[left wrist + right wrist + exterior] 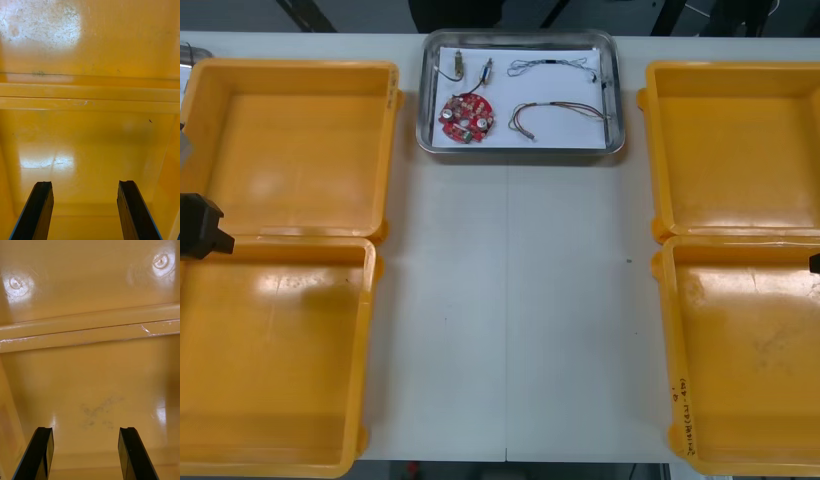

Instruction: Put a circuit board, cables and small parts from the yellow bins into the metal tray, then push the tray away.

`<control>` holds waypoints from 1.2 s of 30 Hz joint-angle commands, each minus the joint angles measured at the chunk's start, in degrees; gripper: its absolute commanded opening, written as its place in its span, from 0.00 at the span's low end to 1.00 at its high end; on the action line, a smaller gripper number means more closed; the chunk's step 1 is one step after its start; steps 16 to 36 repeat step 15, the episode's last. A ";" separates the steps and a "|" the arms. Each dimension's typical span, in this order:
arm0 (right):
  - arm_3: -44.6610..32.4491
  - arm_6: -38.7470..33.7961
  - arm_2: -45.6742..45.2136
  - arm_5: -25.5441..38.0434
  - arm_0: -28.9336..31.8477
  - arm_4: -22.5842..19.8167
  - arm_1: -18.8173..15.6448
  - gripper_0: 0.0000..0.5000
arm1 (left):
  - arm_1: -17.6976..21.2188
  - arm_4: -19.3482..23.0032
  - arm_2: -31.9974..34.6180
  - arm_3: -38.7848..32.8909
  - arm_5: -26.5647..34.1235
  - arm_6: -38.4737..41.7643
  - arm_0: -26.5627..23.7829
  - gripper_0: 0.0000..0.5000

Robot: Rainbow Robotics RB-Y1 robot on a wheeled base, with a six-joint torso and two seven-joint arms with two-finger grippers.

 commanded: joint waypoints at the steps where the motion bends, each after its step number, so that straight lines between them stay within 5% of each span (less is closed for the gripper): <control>1: -0.39 -1.54 0.55 0.18 0.85 0.21 -2.05 1.00 | 1.69 0.18 1.73 -1.44 0.36 -3.26 0.76 1.00; 36: -0.39 -1.54 0.55 0.18 0.85 0.21 -2.05 1.00 | 1.69 0.18 1.73 -1.44 0.36 -3.26 0.76 1.00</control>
